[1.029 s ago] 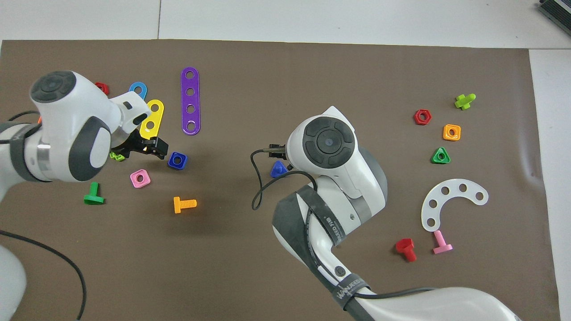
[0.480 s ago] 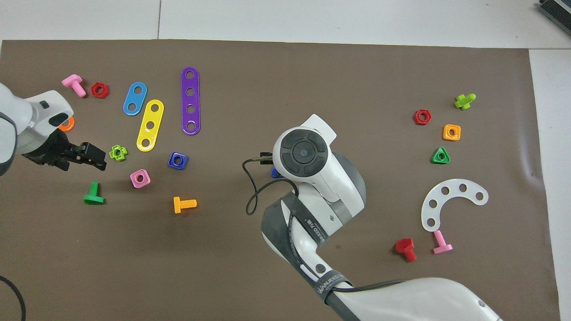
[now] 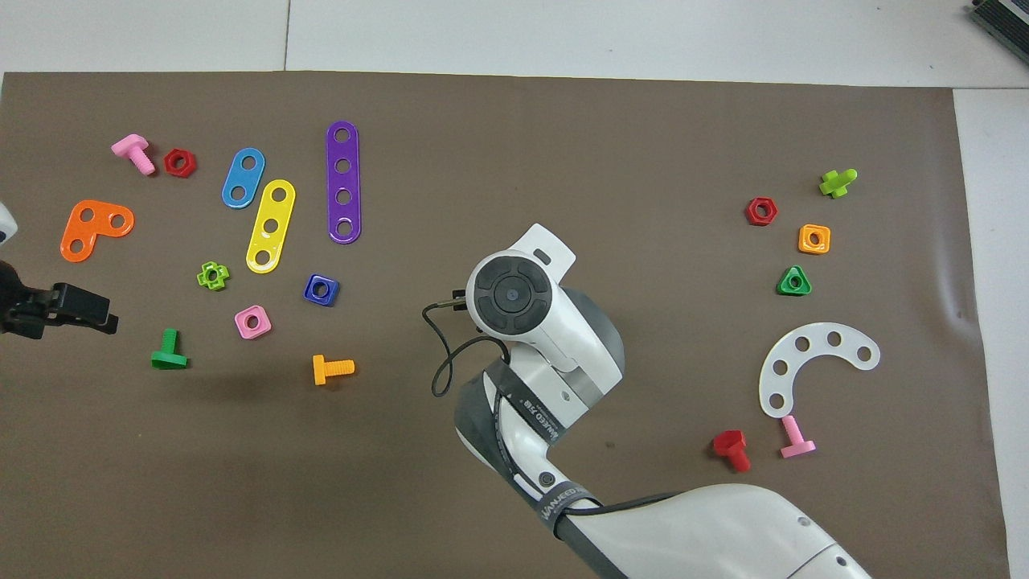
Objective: Unscrew and place screws in storage area
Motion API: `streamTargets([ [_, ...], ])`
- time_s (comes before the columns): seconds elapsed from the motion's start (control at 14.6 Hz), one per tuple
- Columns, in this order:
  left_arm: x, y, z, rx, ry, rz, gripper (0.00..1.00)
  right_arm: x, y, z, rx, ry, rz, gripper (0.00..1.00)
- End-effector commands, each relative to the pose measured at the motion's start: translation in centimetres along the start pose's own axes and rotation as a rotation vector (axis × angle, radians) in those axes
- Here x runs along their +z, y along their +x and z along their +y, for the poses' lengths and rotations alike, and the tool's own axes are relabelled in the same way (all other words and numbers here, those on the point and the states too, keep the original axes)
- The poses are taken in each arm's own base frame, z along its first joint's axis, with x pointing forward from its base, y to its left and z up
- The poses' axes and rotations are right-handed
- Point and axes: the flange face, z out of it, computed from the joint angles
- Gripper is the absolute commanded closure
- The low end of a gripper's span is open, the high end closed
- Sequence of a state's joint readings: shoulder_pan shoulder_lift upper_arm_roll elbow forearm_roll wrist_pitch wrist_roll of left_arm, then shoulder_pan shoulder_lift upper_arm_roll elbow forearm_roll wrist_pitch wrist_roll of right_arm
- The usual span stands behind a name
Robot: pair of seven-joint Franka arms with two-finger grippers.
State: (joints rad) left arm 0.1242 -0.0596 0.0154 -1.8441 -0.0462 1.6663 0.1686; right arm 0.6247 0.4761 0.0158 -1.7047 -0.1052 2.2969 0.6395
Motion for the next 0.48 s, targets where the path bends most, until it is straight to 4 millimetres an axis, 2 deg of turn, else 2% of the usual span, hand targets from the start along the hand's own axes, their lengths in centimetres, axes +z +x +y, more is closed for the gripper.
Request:
streamTargets([
  [0.0, -4.4, -0.4, 0.7, 0.015, 0.038, 0.086, 0.0, 0.6, -0.5, -0.1, 0.025, -0.013, 0.01, 0.31],
  [0.14, -6.5, 0.1, 1.0, 0.028, 0.075, 0.137, 0.0, 0.7, -0.7, -0.2, 0.025, -0.015, 0.007, 0.4],
  [0.27, -8.3, 1.0, 2.5, 0.06, 0.124, 0.198, 0.0, 0.7, -0.7, -0.2, 0.027, -0.015, 0.005, 0.5],
  [0.41, -8.8, 1.7, 3.6, 0.079, 0.133, 0.215, 0.0, 0.7, -1.2, -0.6, 0.029, -0.018, -0.001, 0.57],
])
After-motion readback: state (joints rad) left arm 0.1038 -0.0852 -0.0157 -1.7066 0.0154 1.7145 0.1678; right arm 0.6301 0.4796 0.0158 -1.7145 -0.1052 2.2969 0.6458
